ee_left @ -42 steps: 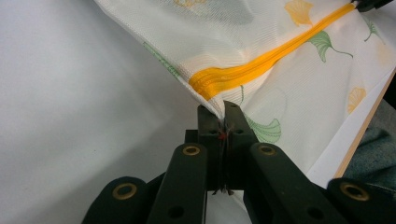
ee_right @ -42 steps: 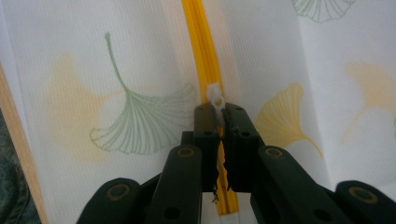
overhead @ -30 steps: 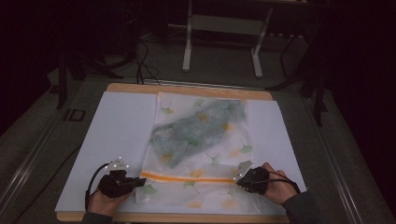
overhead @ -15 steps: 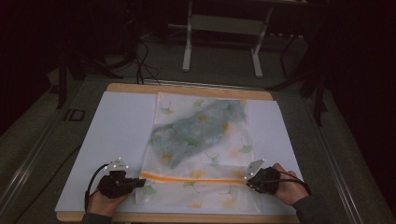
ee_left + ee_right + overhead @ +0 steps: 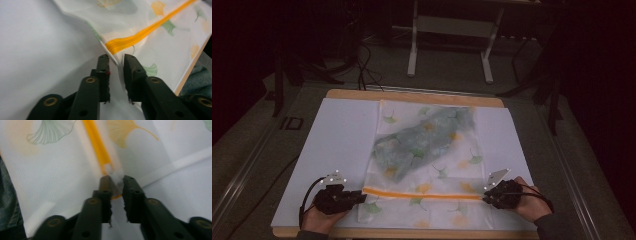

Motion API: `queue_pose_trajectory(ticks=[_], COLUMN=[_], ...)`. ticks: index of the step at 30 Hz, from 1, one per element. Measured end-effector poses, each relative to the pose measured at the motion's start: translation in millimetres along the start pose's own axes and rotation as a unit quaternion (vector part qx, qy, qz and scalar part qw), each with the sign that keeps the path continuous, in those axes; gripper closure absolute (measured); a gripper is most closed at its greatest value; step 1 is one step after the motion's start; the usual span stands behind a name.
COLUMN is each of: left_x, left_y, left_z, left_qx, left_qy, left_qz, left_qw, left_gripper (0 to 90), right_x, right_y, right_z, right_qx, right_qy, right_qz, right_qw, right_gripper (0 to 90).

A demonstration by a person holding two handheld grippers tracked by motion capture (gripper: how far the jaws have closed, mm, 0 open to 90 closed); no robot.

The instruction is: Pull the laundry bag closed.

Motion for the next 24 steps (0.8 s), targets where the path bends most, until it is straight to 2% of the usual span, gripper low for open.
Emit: queue_pose_trajectory(ticks=[4, 6, 8, 11, 13, 15, 18, 21, 23, 24], left_x=[0.2, 0.1, 0.2, 0.8, 1.3, 1.4, 1.4, 1.4, 0.1, -0.9], left_y=[5.7, 9.4, 12.6, 15.5, 16.5, 17.2, 17.1, 14.5, 12.8, 12.9], left_z=[3.2, 5.0, 7.1, 11.5, 14.4, 17.3, 22.3, 28.9, 33.0, 35.2], left_qx=[-0.012, -0.021, -0.035, -0.066, -0.089, -0.114, -0.149, -0.184, -0.208, -0.218], left_qy=[0.004, 0.006, 0.009, 0.01, 0.015, 0.011, 0.013, 0.016, 0.017, 0.021], left_qz=[-0.017, -0.027, -0.038, -0.044, -0.05, -0.048, -0.045, -0.042, -0.045, -0.046], left_qw=[0.9998, 0.9994, 0.9986, 0.9968, 0.9946, 0.9923, 0.9876, 0.9819, 0.977, 0.9746], left_gripper=[69.0, 67.9, 67.4, 66.1, 65.7, 64.2, 61.9, 59.5, 58.1, 56.4], right_x=[2.8, 3.5, 4.5, 5.8, 6.8, 7.9, 11.0, 17.9, 23.4, 25.3], right_y=[1.8, 3.7, 5.0, 3.7, 1.1, -1.5, -5.2, -11.7, -16.3, -17.6], right_z=[-5.1, -8.7, -13.2, -18.0, -20.4, -22.8, -27.4, -31.8, -33.6, -33.9], right_qx=[0.0, 0.0, 0.011, 0.021, 0.028, 0.037, 0.052, 0.083, 0.11, 0.121], right_qy=[-0.033, -0.054, -0.077, -0.1, -0.115, -0.137, -0.179, -0.231, -0.265, -0.273], right_qz=[-0.028, -0.046, -0.058, -0.065, -0.066, -0.068, -0.079, -0.087, -0.095, -0.097], right_qw=[0.9991, 0.9975, 0.9953, 0.9926, 0.9908, 0.9875, 0.9793, 0.9656, 0.9532, 0.9493], right_gripper=[66.5, 63.9, 62.2, 59.0, 57.2, 55.6, 53.9, 52.4, 51.2, 50.8])
Point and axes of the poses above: each handheld gripper's, and its own axes: y roughly backward along the jaws, x roughly out of its underside, z roughly to its left, the point moved 3 cm from there along -y, roughly forward along the jaws, and after that the axes turned 13 degrees about x, right-handed, at the moved point
